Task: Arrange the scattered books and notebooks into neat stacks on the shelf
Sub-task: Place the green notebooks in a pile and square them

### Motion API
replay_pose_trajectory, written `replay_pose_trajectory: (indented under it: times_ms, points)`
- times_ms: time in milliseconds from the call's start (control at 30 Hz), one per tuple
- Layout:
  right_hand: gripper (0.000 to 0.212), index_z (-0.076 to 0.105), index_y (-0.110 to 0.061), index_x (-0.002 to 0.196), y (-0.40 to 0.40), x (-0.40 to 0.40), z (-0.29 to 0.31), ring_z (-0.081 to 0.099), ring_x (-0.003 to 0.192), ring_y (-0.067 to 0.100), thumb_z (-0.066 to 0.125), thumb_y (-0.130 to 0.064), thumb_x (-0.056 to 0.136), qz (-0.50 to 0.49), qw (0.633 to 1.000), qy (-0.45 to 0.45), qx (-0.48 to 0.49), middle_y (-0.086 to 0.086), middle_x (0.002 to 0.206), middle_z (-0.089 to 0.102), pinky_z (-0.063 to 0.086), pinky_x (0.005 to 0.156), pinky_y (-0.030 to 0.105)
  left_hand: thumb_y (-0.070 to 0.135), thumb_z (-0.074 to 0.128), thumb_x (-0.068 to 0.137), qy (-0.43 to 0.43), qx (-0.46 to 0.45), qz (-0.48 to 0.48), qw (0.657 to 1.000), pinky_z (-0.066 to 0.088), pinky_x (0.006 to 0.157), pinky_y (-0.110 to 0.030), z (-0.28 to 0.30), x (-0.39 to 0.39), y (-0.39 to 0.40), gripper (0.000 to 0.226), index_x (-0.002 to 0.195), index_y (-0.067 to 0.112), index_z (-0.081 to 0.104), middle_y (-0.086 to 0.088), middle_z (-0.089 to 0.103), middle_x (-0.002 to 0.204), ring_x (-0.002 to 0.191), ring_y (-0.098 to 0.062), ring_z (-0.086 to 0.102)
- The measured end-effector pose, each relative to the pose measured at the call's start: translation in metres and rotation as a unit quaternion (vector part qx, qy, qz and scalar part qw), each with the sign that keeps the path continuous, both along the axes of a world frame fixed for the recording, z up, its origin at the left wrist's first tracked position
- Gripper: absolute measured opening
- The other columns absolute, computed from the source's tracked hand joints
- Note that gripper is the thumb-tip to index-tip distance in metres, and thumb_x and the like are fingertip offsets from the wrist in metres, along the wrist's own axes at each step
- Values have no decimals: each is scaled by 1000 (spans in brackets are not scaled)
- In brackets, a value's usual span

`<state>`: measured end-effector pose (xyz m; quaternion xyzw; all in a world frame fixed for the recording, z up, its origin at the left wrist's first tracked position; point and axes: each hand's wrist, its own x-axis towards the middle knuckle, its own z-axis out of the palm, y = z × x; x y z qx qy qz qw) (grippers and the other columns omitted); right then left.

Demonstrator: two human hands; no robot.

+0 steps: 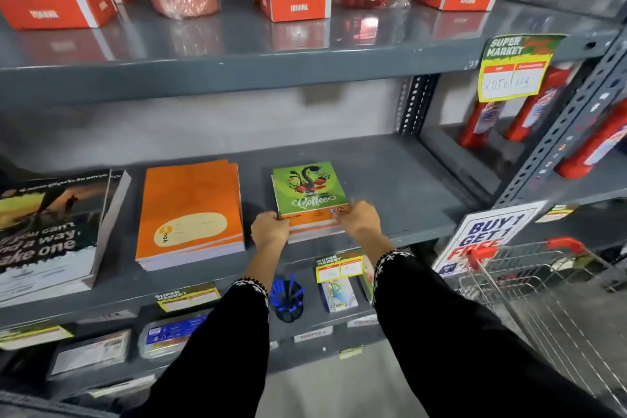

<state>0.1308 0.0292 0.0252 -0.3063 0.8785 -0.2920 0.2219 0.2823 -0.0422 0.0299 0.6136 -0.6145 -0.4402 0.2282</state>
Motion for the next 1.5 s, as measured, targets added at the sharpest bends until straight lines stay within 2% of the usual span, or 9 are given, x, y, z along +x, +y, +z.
replay_pose_trajectory:
  times_ms: [133,267,400,467,533,700,800,900,1500]
  points:
    - [34,61,-15,120,11,-1,2,65,103,32,57,-16,86,81,996,22,-15,14,121,62,53,92,34,4,61,86,15,22,51,998,41,61,-24,-3,-5,0,50,45,25,41,7,44,51,62,-24,53]
    - [54,53,-14,133,21,-8,-3,56,120,30,57,1,82,120,992,37,-10,11,137,49,44,105,32,-2,58,84,32,12,78,996,38,65,-25,-6,-10,3,50,45,23,40,3,44,51,53,-18,46]
    - [53,54,-11,133,21,-12,-4,54,122,30,59,4,83,132,990,57,-1,12,136,52,43,108,32,-5,52,80,37,-9,78,996,36,46,-22,-13,-14,5,39,48,17,48,-1,49,50,65,-25,54]
    - [52,53,-11,134,21,-14,-5,55,121,31,59,4,84,133,989,63,3,13,136,52,43,108,34,-3,57,82,35,-26,74,996,44,58,-23,-13,-15,7,31,57,14,64,-5,64,60,73,-28,61]
    - [52,52,-11,135,21,-15,-7,55,121,31,58,3,86,134,989,70,4,13,135,53,43,109,34,-1,62,84,43,-48,74,995,48,76,-25,-14,-14,9,16,91,3,75,-15,75,92,92,-30,68]
    - [48,50,-13,137,21,-16,-13,57,119,31,56,-1,90,133,987,88,5,14,134,55,44,106,32,1,60,88,44,-114,-10,992,43,85,-22,-24,-4,15,26,113,2,67,-17,72,110,97,-25,65]
    - [49,49,-14,138,22,-17,-14,58,117,31,54,-1,91,132,987,92,7,14,132,57,45,104,33,-3,64,84,56,-108,-71,990,48,100,-34,-27,3,19,44,127,8,58,-12,69,117,108,-24,64]
    - [47,48,-15,139,23,-18,-14,58,116,31,52,-4,94,127,988,87,5,14,132,57,46,104,34,-7,69,78,50,-101,-95,989,50,99,-34,-33,8,21,55,129,11,56,-10,70,116,105,-20,66]
    - [36,60,-15,127,30,-18,-16,64,103,35,49,-8,94,154,974,163,7,17,118,67,52,94,34,5,53,93,-108,-209,-109,966,54,90,-35,-38,13,23,35,127,13,59,-17,71,111,96,-30,66]
